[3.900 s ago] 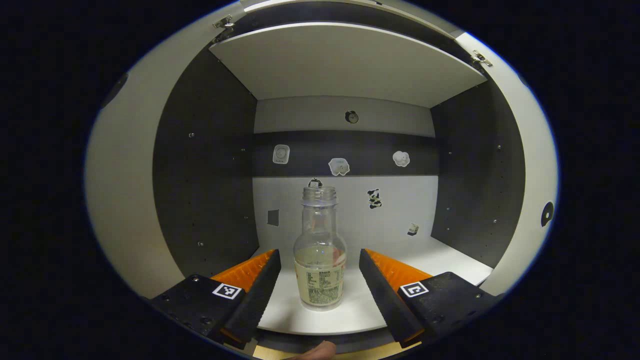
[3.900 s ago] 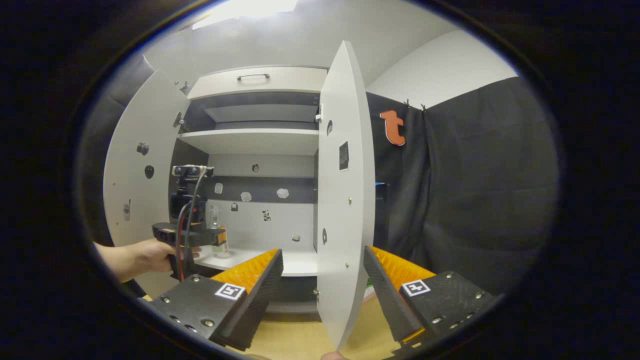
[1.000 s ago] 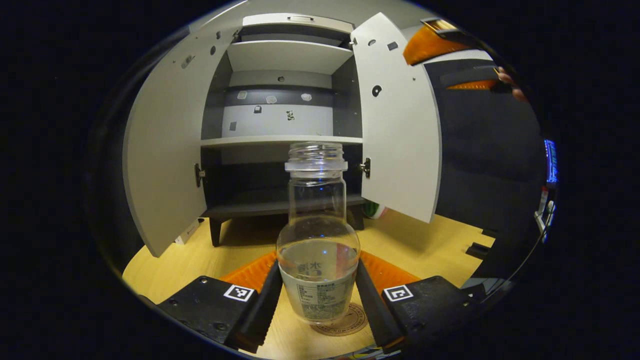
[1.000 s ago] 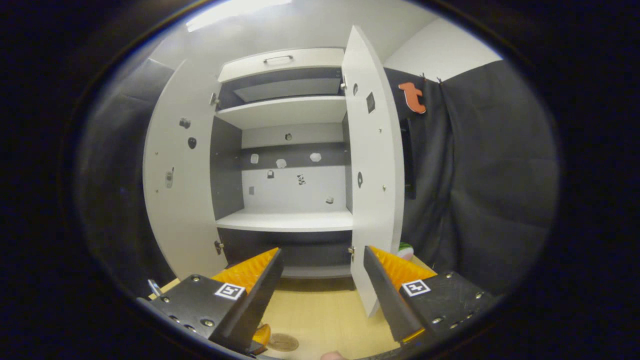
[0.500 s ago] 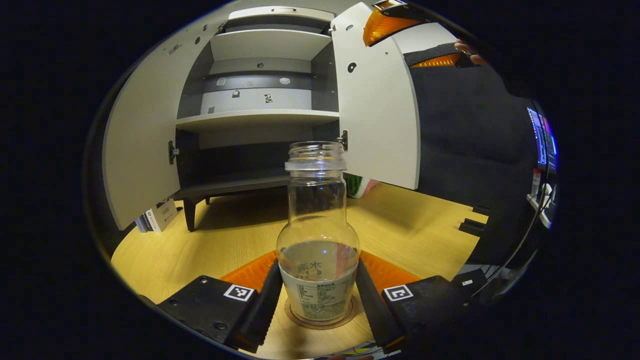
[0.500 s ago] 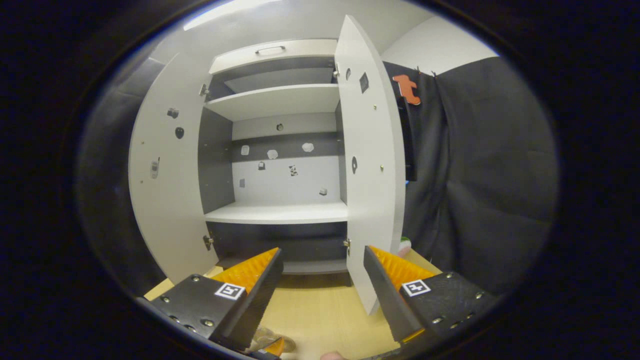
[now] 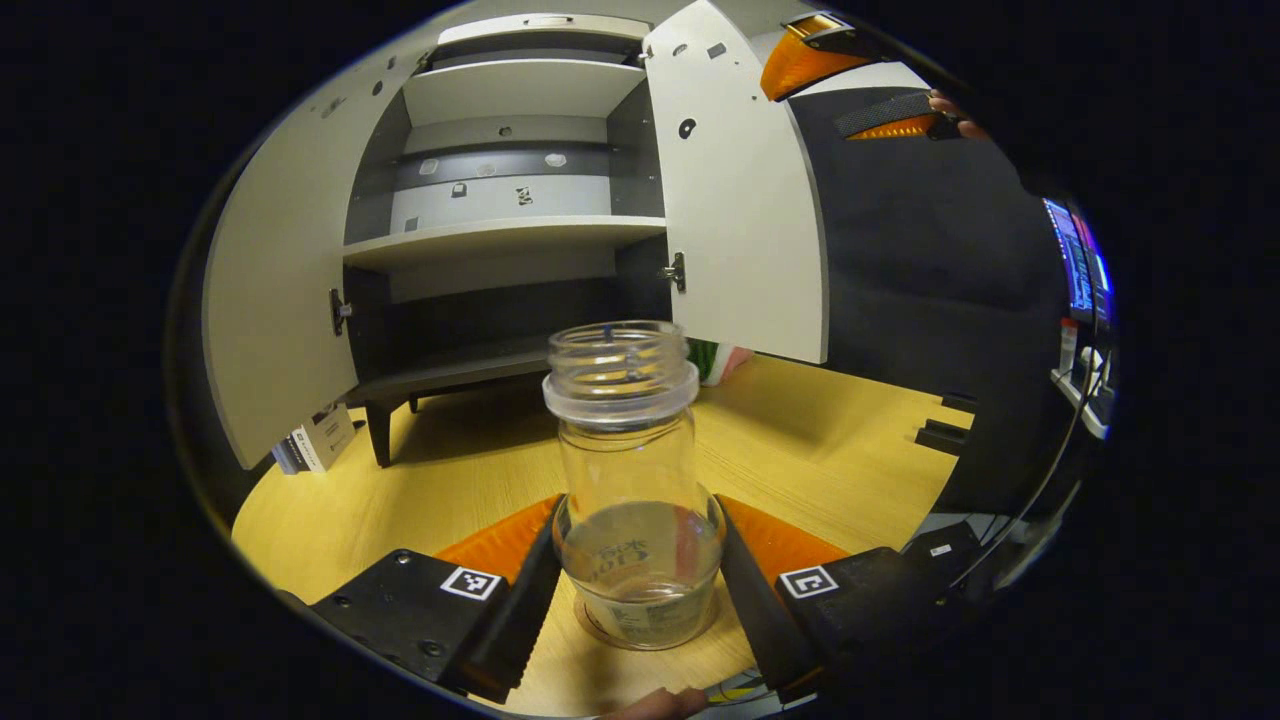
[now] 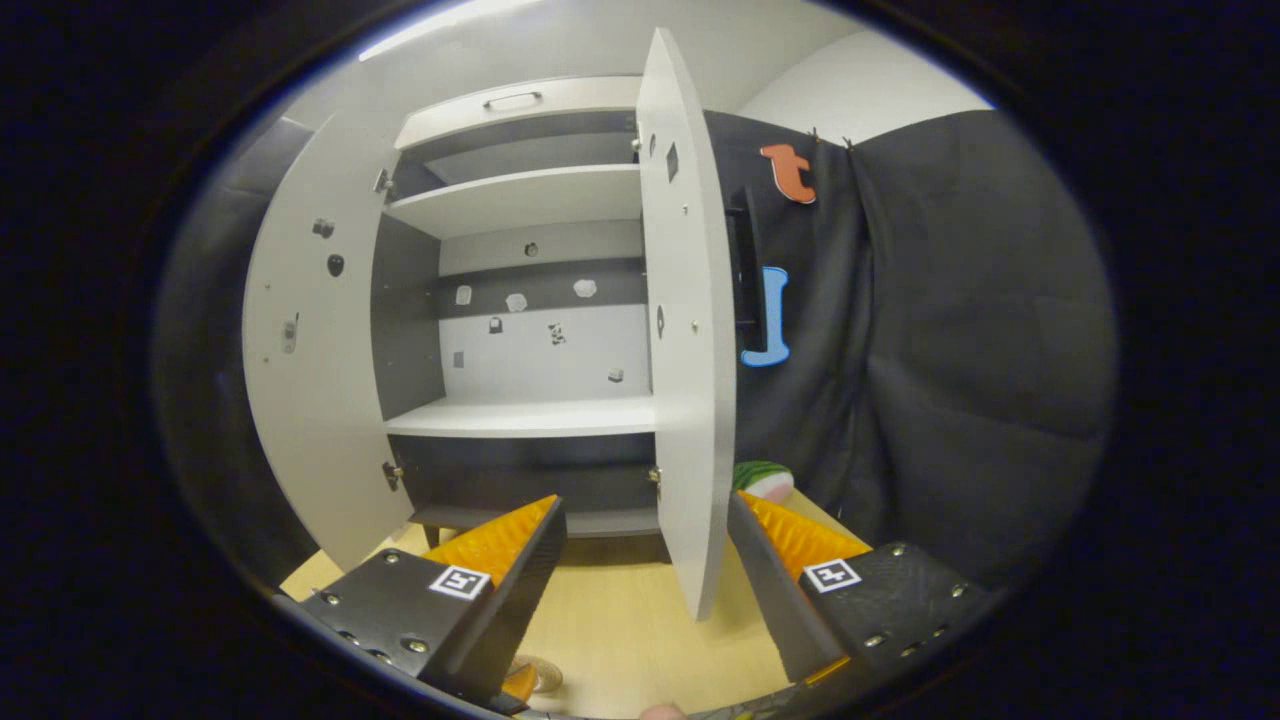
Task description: Grasp the bottle in the cabinet with the left hand and place it on the coaster, then close the right door with the right hand and the left door with the left hand.
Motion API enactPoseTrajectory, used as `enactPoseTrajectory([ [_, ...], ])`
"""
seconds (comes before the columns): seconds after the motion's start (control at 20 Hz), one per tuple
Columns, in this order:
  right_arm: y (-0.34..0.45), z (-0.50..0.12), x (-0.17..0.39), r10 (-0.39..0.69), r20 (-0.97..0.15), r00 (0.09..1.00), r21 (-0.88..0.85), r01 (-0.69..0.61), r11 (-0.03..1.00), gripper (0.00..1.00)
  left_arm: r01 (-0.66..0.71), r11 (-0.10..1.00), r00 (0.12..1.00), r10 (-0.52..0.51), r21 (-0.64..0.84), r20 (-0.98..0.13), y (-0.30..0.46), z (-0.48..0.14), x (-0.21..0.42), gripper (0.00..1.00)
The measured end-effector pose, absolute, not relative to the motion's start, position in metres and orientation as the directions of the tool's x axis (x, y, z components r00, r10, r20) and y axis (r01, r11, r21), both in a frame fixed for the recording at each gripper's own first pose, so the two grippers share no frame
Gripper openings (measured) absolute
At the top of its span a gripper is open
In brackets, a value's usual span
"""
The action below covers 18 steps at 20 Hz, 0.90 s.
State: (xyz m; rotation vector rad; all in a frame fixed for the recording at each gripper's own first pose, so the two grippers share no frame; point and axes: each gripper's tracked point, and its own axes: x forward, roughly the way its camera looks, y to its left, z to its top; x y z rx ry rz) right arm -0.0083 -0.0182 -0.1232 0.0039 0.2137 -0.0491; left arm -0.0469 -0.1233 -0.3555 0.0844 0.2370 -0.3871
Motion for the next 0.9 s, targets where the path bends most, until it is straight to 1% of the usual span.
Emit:
enactPoseTrajectory([
  [0.2,-0.032,-0.115,-0.021,-0.061,-0.204,0.977,-0.007,0.061,0.998,0.98,0.383,0.922,0.903,-0.362,0.054,-0.232,-0.121,-0.337,-0.047,0.88],
  [0.35,-0.046,-0.114,-0.028,-0.080,-0.207,0.975,-0.022,0.077,0.997,0.98,0.382,0.923,0.898,-0.359,0.047,-0.253,-0.117,-0.319,-0.052,0.93],
  [0.55,-0.067,-0.112,-0.034,-0.111,-0.210,0.971,-0.008,0.112,0.994,0.98,0.384,0.923,0.900,-0.373,0.005,-0.227,-0.112,-0.272,-0.055,0.93],
  [0.7,-0.080,-0.104,-0.033,-0.122,-0.190,0.974,0.007,0.126,0.992,0.98,0.373,0.928,0.907,-0.369,-0.020,-0.200,-0.105,-0.229,-0.057,0.94],
  [0.85,-0.089,-0.095,-0.028,-0.098,-0.177,0.979,0.017,0.103,0.995,0.98,0.354,0.935,0.920,-0.355,-0.036,-0.168,-0.094,-0.187,-0.059,0.94],
  [0.9,-0.089,-0.092,-0.027,-0.076,-0.175,0.982,0.033,0.083,0.996,0.98,0.336,0.941,0.929,-0.337,-0.038,-0.155,-0.087,-0.173,-0.057,0.94],
])
